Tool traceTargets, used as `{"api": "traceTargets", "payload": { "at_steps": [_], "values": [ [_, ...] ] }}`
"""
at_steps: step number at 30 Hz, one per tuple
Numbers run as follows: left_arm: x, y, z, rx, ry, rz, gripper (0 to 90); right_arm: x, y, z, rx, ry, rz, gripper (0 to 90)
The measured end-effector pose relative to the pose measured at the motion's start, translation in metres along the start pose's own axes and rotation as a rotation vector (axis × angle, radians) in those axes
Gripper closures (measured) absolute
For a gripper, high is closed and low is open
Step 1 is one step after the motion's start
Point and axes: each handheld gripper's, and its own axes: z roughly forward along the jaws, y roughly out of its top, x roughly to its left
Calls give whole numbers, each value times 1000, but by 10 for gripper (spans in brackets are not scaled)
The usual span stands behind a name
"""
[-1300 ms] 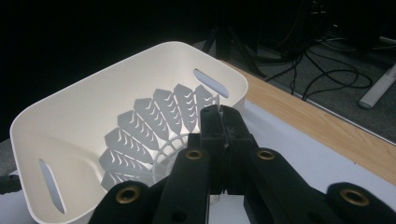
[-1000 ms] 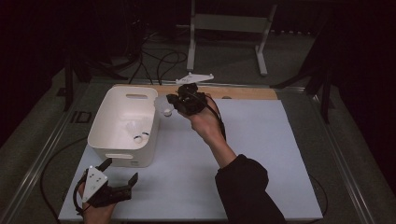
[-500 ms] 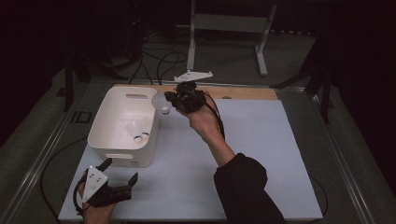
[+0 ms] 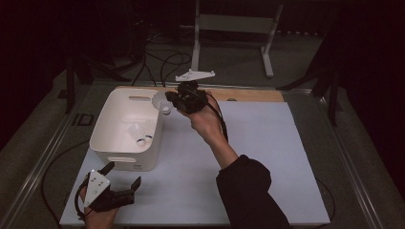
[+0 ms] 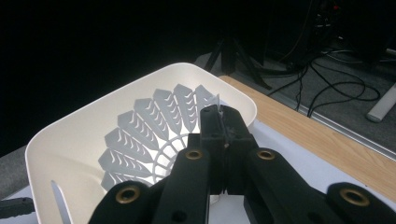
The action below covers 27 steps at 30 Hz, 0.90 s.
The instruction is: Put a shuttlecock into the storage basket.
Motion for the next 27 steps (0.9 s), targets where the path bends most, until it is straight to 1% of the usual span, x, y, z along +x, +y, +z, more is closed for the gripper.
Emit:
{"api": "traceTargets", "payload": {
  "at_steps": [16,27],
  "values": [
    [0,0,0,-3,0,-3,2,10,6,6,-13,26,-8,893],
    [0,0,0,-1,1,-2,2,16,9,10,-19,53,-11,893]
  ]
}}
